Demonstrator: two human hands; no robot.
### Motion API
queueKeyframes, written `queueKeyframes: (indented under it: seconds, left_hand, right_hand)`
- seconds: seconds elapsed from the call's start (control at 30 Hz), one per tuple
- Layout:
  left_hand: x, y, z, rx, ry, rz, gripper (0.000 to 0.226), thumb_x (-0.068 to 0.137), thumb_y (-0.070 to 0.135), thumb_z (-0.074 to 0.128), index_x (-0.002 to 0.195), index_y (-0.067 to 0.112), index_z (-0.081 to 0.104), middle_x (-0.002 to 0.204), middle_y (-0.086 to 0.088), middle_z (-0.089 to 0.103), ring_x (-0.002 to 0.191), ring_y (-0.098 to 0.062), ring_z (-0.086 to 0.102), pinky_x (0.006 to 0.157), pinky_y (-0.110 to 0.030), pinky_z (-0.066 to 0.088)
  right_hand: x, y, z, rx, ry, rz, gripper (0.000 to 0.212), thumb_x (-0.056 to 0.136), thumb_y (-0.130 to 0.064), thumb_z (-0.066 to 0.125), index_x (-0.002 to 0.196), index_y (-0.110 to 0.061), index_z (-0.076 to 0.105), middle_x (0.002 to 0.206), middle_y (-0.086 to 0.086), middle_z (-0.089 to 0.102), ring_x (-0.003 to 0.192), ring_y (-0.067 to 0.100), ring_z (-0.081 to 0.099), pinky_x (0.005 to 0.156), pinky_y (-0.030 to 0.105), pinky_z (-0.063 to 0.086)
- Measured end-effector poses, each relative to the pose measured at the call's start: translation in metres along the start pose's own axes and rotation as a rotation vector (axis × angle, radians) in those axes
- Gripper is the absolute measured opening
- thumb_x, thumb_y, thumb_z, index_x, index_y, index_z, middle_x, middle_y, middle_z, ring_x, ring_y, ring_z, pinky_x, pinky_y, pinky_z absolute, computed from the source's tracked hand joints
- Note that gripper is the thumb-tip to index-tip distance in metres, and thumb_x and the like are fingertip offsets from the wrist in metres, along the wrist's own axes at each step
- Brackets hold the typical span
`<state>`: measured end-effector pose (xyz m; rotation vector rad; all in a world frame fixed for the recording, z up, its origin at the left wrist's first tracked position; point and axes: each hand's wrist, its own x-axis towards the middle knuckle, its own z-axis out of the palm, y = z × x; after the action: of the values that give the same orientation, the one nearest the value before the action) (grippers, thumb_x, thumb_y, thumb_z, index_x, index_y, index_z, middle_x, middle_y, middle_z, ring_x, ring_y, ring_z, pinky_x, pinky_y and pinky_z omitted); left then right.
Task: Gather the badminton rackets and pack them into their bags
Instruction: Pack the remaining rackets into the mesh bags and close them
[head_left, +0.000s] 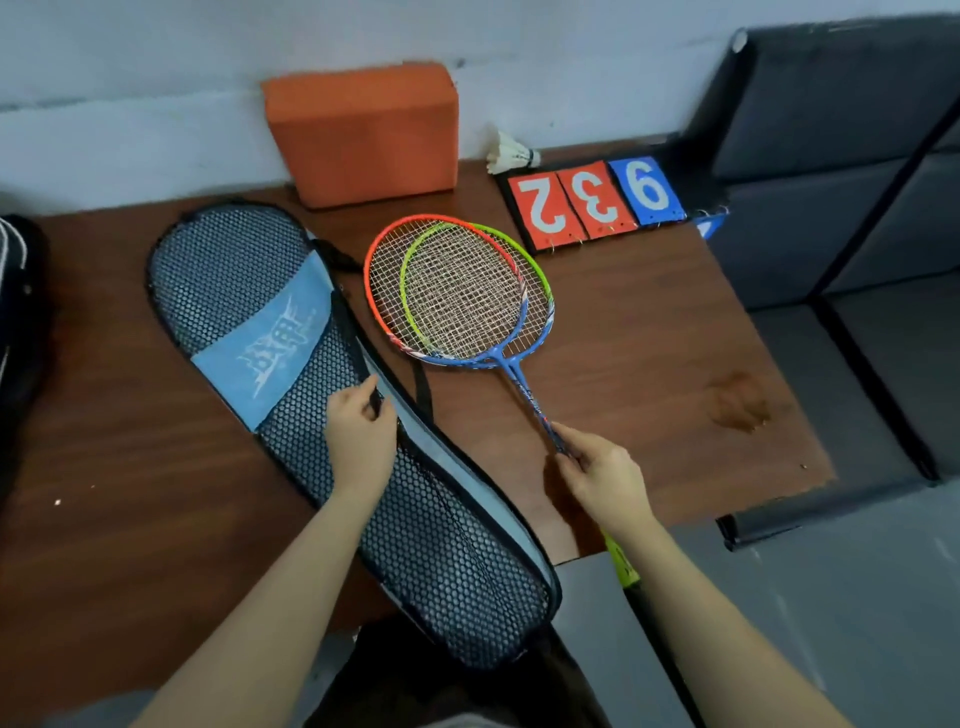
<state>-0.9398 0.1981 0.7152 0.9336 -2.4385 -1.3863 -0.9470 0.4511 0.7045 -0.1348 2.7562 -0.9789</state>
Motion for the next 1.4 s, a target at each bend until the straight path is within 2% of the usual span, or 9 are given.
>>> queueKeyframes:
  seconds: [0.1, 0.3, 0.4, 0.53, 0.7, 0.93, 1.07, 1.27, 1.4]
  left_hand:
    - [-0.004, -0.002, 0.004, 0.040, 0.004, -0.004, 0.039, 0.090, 0.009, 0.054, 0.129, 0.007, 0.052, 0.103, -0.009, 0.045, 0.070, -0.003, 0.042, 0.074, -0.010, 0.029]
    - [-0.003, 0.003, 0.008, 0.049, -0.011, 0.015, 0.041, 0.090, 0.011, 0.056, 0.130, 0.006, 0.051, 0.104, -0.004, 0.044, 0.082, -0.012, 0.045, 0.073, -0.006, 0.027]
    - [-0.004, 0.003, 0.008, 0.033, -0.015, -0.005, 0.041, 0.090, 0.011, 0.057, 0.130, 0.008, 0.051, 0.104, -0.003, 0.044, 0.084, -0.011, 0.045, 0.073, -0.007, 0.028]
    - [-0.004, 0.003, 0.006, 0.031, -0.012, -0.022, 0.042, 0.090, 0.011, 0.056, 0.131, 0.011, 0.051, 0.103, -0.002, 0.043, 0.083, -0.010, 0.044, 0.072, -0.007, 0.028]
    - [-0.003, 0.006, 0.005, 0.061, -0.031, -0.019, 0.042, 0.090, 0.012, 0.057, 0.132, 0.013, 0.050, 0.102, -0.001, 0.042, 0.082, -0.010, 0.045, 0.080, -0.018, 0.034]
    - [-0.002, 0.000, 0.004, 0.076, -0.061, -0.014, 0.042, 0.090, 0.013, 0.056, 0.132, 0.013, 0.050, 0.102, 0.001, 0.041, 0.074, -0.004, 0.044, 0.073, -0.007, 0.030]
    - [0.001, -0.001, 0.007, 0.086, -0.080, -0.024, 0.042, 0.090, 0.014, 0.057, 0.132, 0.014, 0.051, 0.105, 0.001, 0.041, 0.085, -0.016, 0.051, 0.083, -0.021, 0.037]
    - [0.000, -0.001, 0.005, 0.065, -0.089, -0.045, 0.042, 0.091, 0.015, 0.056, 0.133, 0.016, 0.049, 0.106, 0.002, 0.041, 0.084, -0.011, 0.049, 0.079, -0.015, 0.032]
    - [-0.001, 0.001, 0.002, 0.036, -0.086, -0.049, 0.042, 0.091, 0.014, 0.056, 0.133, 0.015, 0.049, 0.106, 0.001, 0.041, 0.077, -0.005, 0.046, 0.079, -0.016, 0.033]
  right_hand:
    - [0.011, 0.003, 0.004, -0.124, -0.003, -0.054, 0.043, 0.084, -0.014, 0.060, 0.124, -0.029, 0.059, 0.112, 0.000, 0.069, 0.099, 0.025, 0.063, 0.078, 0.034, 0.050]
    - [0.016, 0.014, 0.014, -0.394, 0.181, -0.262, 0.023, 0.080, -0.017, 0.057, 0.100, -0.014, 0.068, 0.074, 0.003, 0.061, 0.049, 0.029, 0.055, 0.049, 0.027, 0.041]
    - [0.027, 0.011, 0.013, -0.331, 0.188, -0.219, 0.014, 0.081, -0.021, 0.068, 0.094, -0.015, 0.068, 0.081, 0.005, 0.058, 0.057, 0.032, 0.055, 0.056, 0.030, 0.040]
    - [0.047, -0.006, 0.018, -0.229, 0.120, -0.203, 0.035, 0.084, -0.029, 0.067, 0.116, -0.016, 0.062, 0.093, 0.004, 0.062, 0.072, 0.029, 0.059, 0.066, 0.033, 0.043]
    - [0.076, -0.024, 0.031, -0.308, 0.101, -0.292, 0.034, 0.085, -0.011, 0.060, 0.119, -0.013, 0.061, 0.083, 0.009, 0.057, 0.061, 0.032, 0.055, 0.056, 0.029, 0.033]
    - [0.063, -0.007, 0.022, -0.229, 0.099, -0.357, 0.048, 0.077, 0.002, 0.064, 0.123, -0.008, 0.059, 0.071, 0.011, 0.045, 0.048, 0.029, 0.045, 0.043, 0.029, 0.036]
    - [0.052, 0.006, 0.023, -0.223, 0.077, -0.283, 0.045, 0.079, 0.001, 0.064, 0.124, -0.008, 0.059, 0.074, 0.012, 0.050, 0.050, 0.028, 0.049, 0.044, 0.029, 0.038]
    - [0.052, 0.003, 0.028, -0.266, 0.175, -0.265, 0.032, 0.083, -0.025, 0.065, 0.113, -0.015, 0.066, 0.070, 0.005, 0.056, 0.046, 0.025, 0.051, 0.043, 0.027, 0.040]
    - [0.054, -0.005, 0.036, -0.298, 0.180, -0.244, 0.042, 0.077, -0.012, 0.072, 0.118, -0.011, 0.063, 0.071, 0.010, 0.056, 0.046, 0.029, 0.049, 0.045, 0.031, 0.042]
